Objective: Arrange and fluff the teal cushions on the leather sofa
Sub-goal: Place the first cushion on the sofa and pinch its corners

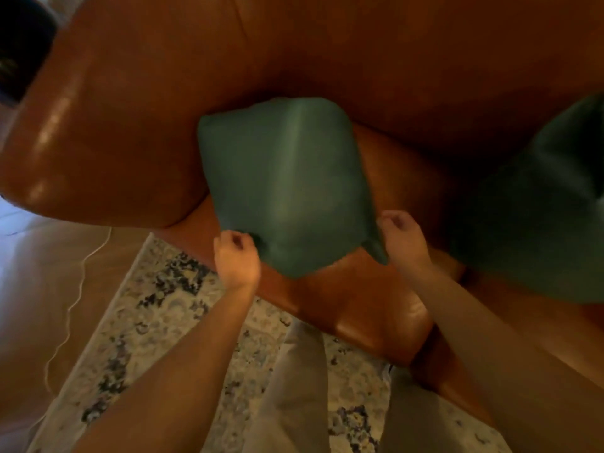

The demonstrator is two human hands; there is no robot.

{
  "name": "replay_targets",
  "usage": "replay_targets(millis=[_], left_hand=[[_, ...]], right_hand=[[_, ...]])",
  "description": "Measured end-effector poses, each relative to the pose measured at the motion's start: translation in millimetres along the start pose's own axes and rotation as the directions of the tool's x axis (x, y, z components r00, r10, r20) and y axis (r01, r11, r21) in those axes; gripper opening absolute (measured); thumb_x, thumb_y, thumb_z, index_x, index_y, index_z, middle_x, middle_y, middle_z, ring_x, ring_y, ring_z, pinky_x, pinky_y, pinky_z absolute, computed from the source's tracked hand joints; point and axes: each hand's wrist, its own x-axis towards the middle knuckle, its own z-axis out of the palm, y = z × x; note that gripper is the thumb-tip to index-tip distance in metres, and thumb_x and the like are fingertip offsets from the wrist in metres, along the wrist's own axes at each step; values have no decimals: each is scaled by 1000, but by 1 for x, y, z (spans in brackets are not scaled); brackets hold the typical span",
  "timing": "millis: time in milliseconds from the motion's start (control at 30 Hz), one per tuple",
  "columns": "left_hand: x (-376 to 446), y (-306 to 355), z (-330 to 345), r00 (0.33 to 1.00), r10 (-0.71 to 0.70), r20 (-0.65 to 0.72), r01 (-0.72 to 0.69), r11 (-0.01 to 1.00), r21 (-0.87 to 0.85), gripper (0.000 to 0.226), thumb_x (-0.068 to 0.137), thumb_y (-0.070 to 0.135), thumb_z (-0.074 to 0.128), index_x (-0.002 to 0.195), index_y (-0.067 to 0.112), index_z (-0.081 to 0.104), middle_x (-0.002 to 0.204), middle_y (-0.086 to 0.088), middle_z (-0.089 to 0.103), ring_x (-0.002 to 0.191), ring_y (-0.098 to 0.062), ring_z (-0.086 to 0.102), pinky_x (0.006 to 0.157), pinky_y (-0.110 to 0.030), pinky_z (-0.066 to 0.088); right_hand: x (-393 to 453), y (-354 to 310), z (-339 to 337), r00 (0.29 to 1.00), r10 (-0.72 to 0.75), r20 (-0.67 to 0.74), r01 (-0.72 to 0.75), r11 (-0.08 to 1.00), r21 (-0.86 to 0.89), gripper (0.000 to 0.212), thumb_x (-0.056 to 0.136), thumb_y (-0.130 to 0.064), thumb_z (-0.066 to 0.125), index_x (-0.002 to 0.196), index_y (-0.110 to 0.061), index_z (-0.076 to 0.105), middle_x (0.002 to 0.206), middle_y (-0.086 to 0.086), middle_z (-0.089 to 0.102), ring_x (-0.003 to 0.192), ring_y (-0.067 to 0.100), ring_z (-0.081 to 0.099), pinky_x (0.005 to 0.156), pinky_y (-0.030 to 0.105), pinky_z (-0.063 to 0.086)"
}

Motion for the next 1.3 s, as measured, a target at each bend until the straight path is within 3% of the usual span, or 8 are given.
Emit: replay_targets(millis=[133, 267, 433, 600, 867, 1033, 1200, 1300], left_hand=[[69, 1, -11, 998, -55, -1, 55, 998, -12, 28, 98, 29, 46, 108, 3, 52, 117, -20, 48, 106, -38, 50, 94, -46, 40], [124, 6, -8, 963, -246, 110, 256, 963, -88, 50, 99, 45, 38, 133, 9, 45, 139, -17, 43, 125, -37, 44, 105, -45, 35], [163, 7, 2, 900, -324, 293, 402, 876, -267, 62, 95, 57, 35, 143, 18, 39, 149, -8, 40, 135, -31, 39, 113, -46, 31], [167, 20, 1, 841, -305, 448, 475, 812, -339, 59, 97, 57, 34, 144, 22, 41, 146, 1, 44, 134, -24, 42, 112, -45, 34], [137, 39, -10, 883, -151, 444, 356, 832, -425, 47, 99, 46, 41, 138, 21, 51, 139, 5, 53, 127, -16, 50, 108, -37, 38], [115, 91, -15, 911, 10, 412, 228, 821, -524, 31, 101, 30, 41, 124, 20, 59, 119, 6, 62, 108, -11, 57, 94, -31, 44], [110, 147, -3, 925, 62, 375, 210, 739, -640, 22, 96, 26, 38, 83, 27, 56, 80, 9, 57, 74, -6, 53, 67, -26, 41], [108, 178, 8, 914, 89, 395, 220, 711, -669, 22, 91, 28, 42, 72, 27, 52, 65, 12, 53, 66, -7, 48, 62, -27, 36]], right_hand=[[41, -41, 37, 999, 11, -43, -11, 1000, -16, 39, 98, -37, 50, 132, -20, 49, 125, 2, 53, 106, 21, 54, 88, 35, 44], [82, -61, 56, 995, 71, -75, -77, 993, -89, 51, 97, -47, 45, 139, -19, 46, 140, 9, 49, 126, 31, 48, 105, 41, 40], [110, -73, 68, 971, 232, -62, -236, 969, -75, 64, 98, -58, 33, 151, -23, 31, 158, 6, 28, 143, 32, 29, 117, 41, 23], [108, -72, 77, 958, 283, 44, -281, 958, -53, 73, 91, -71, 30, 148, -26, 36, 153, 7, 37, 137, 34, 39, 115, 49, 30], [64, -54, 38, 972, 237, -2, -236, 969, 75, 59, 92, -57, 41, 137, -20, 53, 143, 5, 50, 128, 29, 49, 110, 47, 37], [35, -46, 0, 971, 233, -57, -211, 942, 260, 30, 99, -31, 41, 98, -16, 67, 108, 5, 65, 104, 25, 60, 89, 40, 47], [23, -53, -32, 984, 154, -89, -113, 927, 358, 30, 98, -17, 39, 114, -10, 63, 116, 14, 65, 109, 33, 59, 95, 49, 47], [24, -54, -45, 985, 128, -117, -70, 912, 405, 31, 100, -12, 39, 118, -18, 63, 114, 4, 67, 106, 26, 62, 83, 35, 50]])
